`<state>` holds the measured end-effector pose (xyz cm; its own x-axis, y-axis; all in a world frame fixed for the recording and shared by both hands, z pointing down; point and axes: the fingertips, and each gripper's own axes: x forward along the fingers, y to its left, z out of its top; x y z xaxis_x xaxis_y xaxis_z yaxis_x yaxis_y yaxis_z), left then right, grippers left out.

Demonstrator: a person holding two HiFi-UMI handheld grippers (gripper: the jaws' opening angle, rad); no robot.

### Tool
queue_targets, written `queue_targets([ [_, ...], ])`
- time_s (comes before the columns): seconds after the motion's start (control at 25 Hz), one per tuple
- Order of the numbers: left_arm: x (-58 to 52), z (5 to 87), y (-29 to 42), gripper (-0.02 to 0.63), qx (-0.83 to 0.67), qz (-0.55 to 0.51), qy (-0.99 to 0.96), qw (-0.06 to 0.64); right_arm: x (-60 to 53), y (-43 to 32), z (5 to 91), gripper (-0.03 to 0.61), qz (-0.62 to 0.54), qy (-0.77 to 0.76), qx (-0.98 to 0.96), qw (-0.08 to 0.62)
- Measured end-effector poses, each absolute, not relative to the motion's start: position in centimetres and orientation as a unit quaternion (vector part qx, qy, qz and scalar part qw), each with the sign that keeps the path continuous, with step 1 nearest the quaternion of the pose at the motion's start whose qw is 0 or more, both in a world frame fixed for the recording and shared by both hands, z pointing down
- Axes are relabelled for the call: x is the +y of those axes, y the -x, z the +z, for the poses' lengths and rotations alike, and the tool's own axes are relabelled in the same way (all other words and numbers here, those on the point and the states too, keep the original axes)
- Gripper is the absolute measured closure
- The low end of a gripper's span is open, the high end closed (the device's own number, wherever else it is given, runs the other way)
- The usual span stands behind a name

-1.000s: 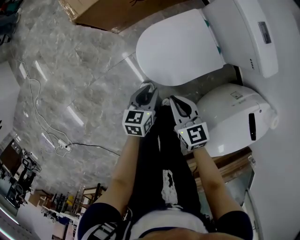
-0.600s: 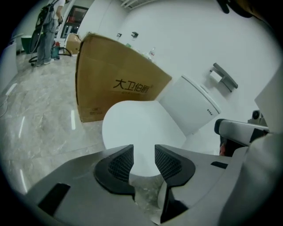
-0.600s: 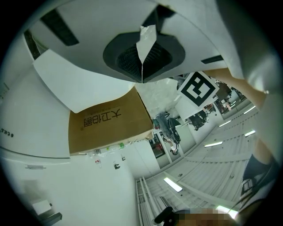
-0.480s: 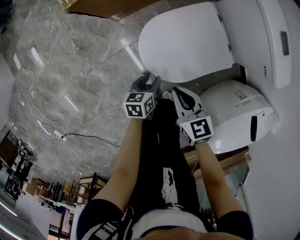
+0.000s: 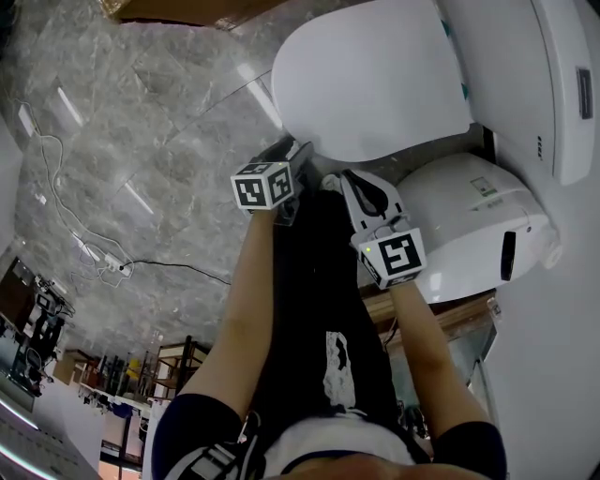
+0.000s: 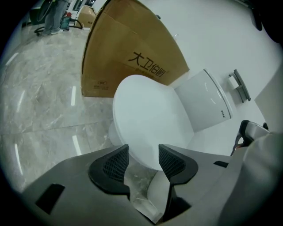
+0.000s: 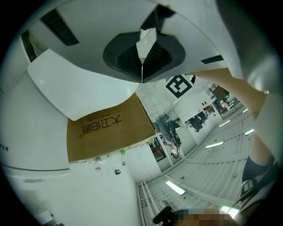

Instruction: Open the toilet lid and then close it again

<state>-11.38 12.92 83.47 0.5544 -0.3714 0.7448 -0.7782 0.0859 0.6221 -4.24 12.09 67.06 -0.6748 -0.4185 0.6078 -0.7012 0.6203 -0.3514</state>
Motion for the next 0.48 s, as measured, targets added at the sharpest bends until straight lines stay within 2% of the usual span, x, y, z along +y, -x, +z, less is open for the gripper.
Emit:
queue_targets([
  [0.24, 13.1, 84.8, 11.4, 0.403, -0.437, 0.164, -0.635, 0.615, 12.1, 3.3, 67.5, 0.569, 0.296, -0.324, -0.864, 0.245],
  [0.4, 12.8, 85.3, 11.1, 0.404, -0.430, 0.122, -0.626, 0.639, 11.9, 2.7, 67.7, 0.569, 0.297, -0.326, -0.864, 0.246],
  [0.48, 12.7, 85.6, 11.4, 0.423, -0.434, 0.107, -0.621, 0.644, 11.9, 2.5, 67.7, 0.569, 0.298, -0.327, -0.862, 0.247],
])
